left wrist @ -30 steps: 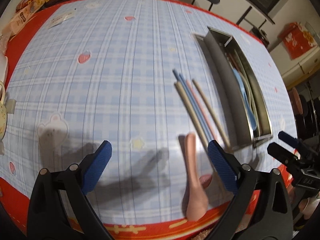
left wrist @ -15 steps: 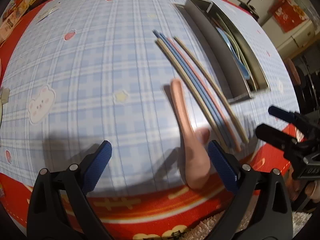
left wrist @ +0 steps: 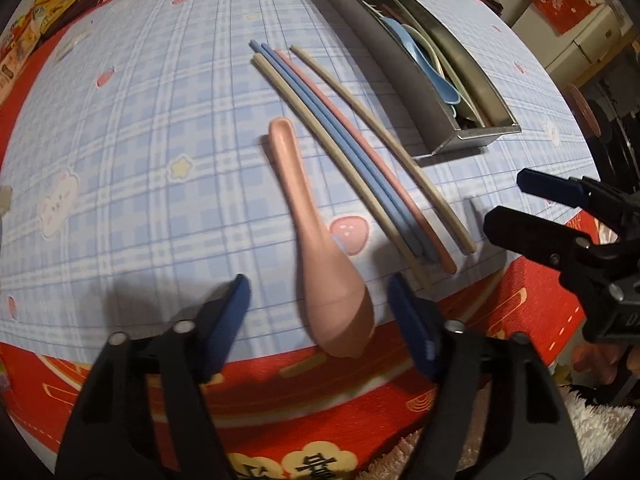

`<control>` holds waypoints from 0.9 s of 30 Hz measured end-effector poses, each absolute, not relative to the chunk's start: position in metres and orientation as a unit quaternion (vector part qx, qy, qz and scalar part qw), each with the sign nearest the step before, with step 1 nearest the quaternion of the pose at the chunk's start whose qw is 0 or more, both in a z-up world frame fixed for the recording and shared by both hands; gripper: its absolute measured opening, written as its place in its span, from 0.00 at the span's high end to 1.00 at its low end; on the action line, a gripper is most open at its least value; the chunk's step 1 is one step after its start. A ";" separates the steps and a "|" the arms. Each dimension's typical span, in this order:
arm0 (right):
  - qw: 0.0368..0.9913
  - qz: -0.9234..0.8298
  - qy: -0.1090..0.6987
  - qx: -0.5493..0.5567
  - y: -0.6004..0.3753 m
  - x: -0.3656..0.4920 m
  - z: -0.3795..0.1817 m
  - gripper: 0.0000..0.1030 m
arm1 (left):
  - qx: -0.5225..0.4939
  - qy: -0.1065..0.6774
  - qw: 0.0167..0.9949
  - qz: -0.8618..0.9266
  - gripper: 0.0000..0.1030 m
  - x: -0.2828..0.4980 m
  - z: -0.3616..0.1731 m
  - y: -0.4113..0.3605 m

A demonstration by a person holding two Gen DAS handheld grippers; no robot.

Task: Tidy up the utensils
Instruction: 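Move the left tool to the pink spoon while the right tool approaches the chopsticks, then close the left tool on the pink spoon handle and lift it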

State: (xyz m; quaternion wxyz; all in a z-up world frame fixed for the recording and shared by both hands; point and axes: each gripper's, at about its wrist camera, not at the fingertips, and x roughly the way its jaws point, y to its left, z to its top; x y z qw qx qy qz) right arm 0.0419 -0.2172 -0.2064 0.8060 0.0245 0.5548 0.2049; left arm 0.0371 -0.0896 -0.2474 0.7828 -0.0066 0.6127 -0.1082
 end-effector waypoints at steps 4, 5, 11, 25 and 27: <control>0.804 0.211 0.555 0.030 -0.222 0.040 -0.207 0.31 | -0.012 0.614 0.783 -0.099 0.46 0.040 -0.251 -0.091; 0.804 0.211 0.555 0.031 -0.223 0.040 -0.207 0.32 | -0.010 0.615 0.783 -0.096 0.46 0.040 -0.252 -0.092; 0.804 0.214 0.554 0.036 -0.228 0.041 -0.207 0.33 | 0.020 0.619 0.780 -0.085 0.46 0.048 -0.256 -0.108; 0.799 0.222 0.557 0.040 -0.215 0.047 -0.209 0.39 | 0.015 0.622 0.777 -0.094 0.61 0.056 -0.256 -0.096; 0.799 0.222 0.557 0.040 -0.215 0.047 -0.209 0.39 | 0.014 0.623 0.777 -0.093 0.67 0.054 -0.255 -0.091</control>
